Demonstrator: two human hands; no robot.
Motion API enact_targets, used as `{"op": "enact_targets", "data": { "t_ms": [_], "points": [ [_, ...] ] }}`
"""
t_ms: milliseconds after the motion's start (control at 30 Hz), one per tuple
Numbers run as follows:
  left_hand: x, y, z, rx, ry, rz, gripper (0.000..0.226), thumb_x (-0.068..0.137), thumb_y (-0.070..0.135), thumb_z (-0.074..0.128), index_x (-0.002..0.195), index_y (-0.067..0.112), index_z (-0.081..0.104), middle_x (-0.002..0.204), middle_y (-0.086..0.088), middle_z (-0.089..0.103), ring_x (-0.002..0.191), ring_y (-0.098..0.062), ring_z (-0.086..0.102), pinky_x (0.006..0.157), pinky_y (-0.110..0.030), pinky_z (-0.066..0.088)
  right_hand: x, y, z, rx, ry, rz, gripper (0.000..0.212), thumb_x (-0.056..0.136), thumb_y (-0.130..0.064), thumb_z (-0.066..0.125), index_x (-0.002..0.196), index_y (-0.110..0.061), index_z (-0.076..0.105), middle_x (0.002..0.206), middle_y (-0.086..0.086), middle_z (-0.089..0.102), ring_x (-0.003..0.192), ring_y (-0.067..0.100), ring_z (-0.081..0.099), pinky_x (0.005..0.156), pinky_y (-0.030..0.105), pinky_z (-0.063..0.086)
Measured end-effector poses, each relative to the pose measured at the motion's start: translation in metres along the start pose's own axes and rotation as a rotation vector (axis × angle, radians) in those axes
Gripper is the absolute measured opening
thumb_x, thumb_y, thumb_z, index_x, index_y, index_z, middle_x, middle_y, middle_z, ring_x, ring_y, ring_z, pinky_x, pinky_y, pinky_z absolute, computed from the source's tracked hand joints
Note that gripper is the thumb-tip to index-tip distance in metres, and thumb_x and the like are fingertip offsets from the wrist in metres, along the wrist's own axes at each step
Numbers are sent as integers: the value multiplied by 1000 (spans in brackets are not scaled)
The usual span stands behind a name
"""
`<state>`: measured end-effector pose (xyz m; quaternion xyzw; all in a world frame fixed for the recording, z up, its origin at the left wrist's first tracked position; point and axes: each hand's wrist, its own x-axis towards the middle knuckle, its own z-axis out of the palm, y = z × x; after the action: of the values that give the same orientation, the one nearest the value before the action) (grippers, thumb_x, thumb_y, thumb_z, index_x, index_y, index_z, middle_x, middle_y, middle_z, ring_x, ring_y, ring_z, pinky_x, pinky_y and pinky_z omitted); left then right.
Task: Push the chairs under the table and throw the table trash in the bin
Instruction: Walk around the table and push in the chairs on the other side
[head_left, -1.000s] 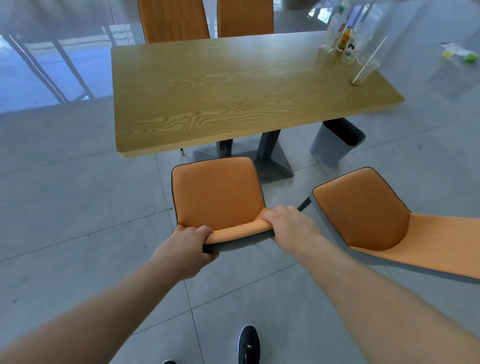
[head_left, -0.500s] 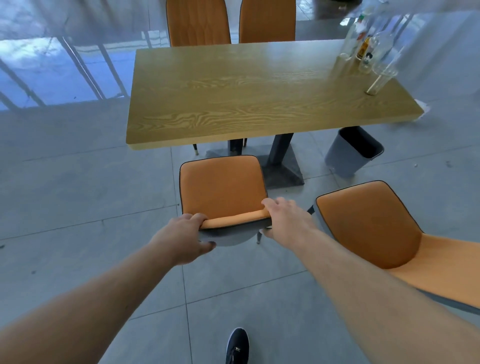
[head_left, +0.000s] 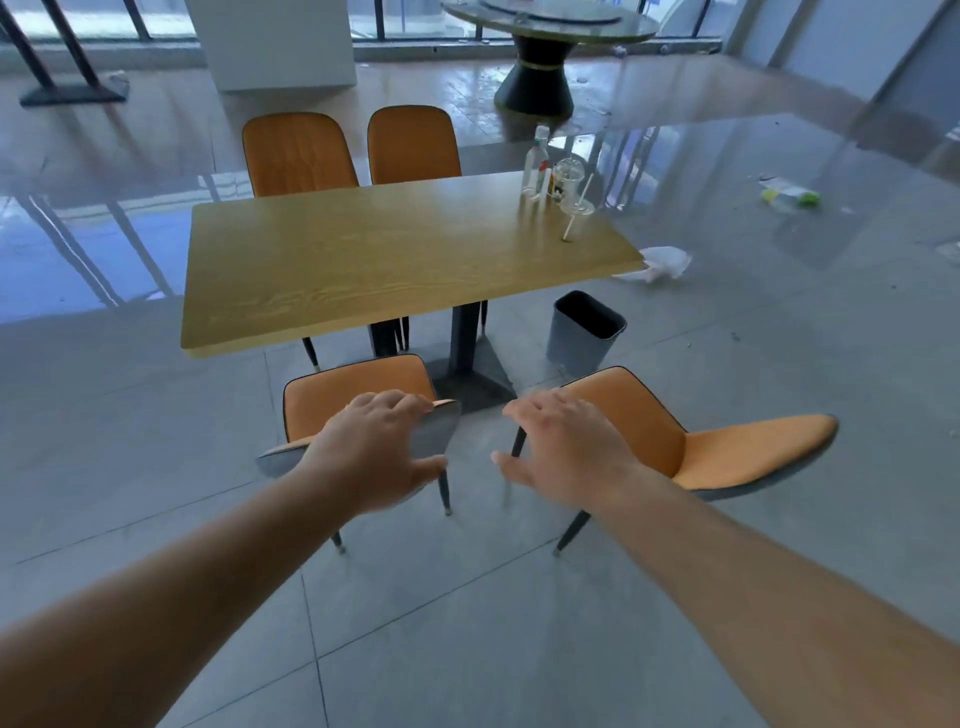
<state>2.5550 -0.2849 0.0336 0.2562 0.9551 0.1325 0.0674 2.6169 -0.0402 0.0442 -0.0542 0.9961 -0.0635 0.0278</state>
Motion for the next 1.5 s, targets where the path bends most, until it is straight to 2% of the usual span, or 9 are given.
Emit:
{"op": "enact_targets", "data": {
  "t_ms": [133, 267, 433, 667, 800, 1000, 1133, 1367, 1500],
  "points": [
    [-16, 80, 3, 35, -26, 65, 81, 84, 75, 60, 151, 35, 40, 153, 8, 48, 141, -19, 39, 109, -40, 40, -67, 42, -31, -8, 44, -14, 62, 93, -68, 47, 136, -23, 56, 129, 1, 63, 123, 23, 53, 109, 43, 41],
    [-9, 174, -9, 199, -46, 166, 83, 84, 78, 57, 153, 38, 35, 157, 7, 43, 143, -19, 38, 109, -38, 41, -133, 119, -70, -11, 109, 36, 62, 92, -68, 48, 135, -24, 56, 129, 2, 62, 125, 27, 51, 114, 47, 34],
    [29, 309, -13, 131, 9, 120, 83, 83, 79, 58, 151, 36, 38, 153, 5, 48, 139, -20, 43, 106, -41, 43, -199, 245, -111, 16, 214, 125, 64, 90, -68, 51, 137, -23, 53, 126, 4, 62, 118, 28, 54, 104, 46, 42],
    [58, 465, 74, 5, -41, 158, 81, 81, 76, 63, 149, 42, 36, 156, 9, 44, 142, -20, 37, 109, -45, 43, -264, 389, -100, 13, 81, 212, 66, 90, -65, 56, 141, -23, 47, 134, 6, 55, 124, 29, 48, 105, 46, 42],
    [78, 483, 118, 48, -80, 222, 82, 79, 80, 61, 148, 47, 33, 154, 13, 45, 139, -18, 41, 107, -42, 44, -245, 440, -89, 21, 13, 192, 68, 90, -66, 54, 143, -25, 42, 139, 4, 51, 128, 27, 44, 106, 44, 41],
    [165, 478, 163, 44, -121, 176, 85, 80, 81, 56, 152, 41, 34, 155, 11, 44, 140, -20, 41, 109, -41, 42, -196, 491, -44, 43, -71, 169, 71, 90, -64, 57, 147, -26, 41, 144, 2, 48, 131, 25, 40, 105, 42, 38],
    [217, 477, 196, 25, -157, 129, 86, 79, 83, 54, 151, 41, 33, 154, 11, 45, 138, -20, 43, 106, -39, 44, -156, 527, -16, 12, -169, 108, 79, 89, -63, 61, 153, -24, 36, 152, 4, 44, 139, 27, 35, 111, 43, 32],
    [241, 467, 259, -19, -315, -90, 93, 73, 84, 64, 150, 43, 33, 152, 13, 46, 135, -17, 46, 105, -39, 47, -96, 561, 39, 9, -280, -55, 81, 85, -63, 69, 151, -27, 37, 148, 2, 47, 137, 28, 41, 109, 50, 40],
    [235, 456, 285, -94, -405, -234, 83, 73, 71, 73, 145, 47, 38, 136, 18, 53, 119, -12, 52, 98, -35, 49, -66, 565, 72, -57, -419, -184, 82, 82, -59, 73, 151, -34, 37, 148, 1, 46, 136, 30, 41, 107, 61, 40]
  ]
}}
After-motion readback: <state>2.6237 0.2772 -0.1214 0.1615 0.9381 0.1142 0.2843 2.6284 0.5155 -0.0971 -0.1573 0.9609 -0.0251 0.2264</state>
